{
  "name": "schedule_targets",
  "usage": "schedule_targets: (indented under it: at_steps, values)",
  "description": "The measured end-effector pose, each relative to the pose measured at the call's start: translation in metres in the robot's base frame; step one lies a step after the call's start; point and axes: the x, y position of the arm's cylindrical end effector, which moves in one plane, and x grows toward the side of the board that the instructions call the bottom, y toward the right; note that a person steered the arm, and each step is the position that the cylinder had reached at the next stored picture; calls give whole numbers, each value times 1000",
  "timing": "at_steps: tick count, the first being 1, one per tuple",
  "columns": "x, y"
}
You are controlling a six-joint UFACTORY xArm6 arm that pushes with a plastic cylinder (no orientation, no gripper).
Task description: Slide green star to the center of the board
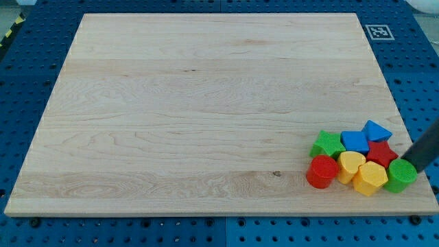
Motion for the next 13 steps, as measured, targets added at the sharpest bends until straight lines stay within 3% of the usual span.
schedule_targets:
  at_steps: [4, 7, 13]
  values:
    - [29, 33]
    - [48, 22]
    - [11, -32]
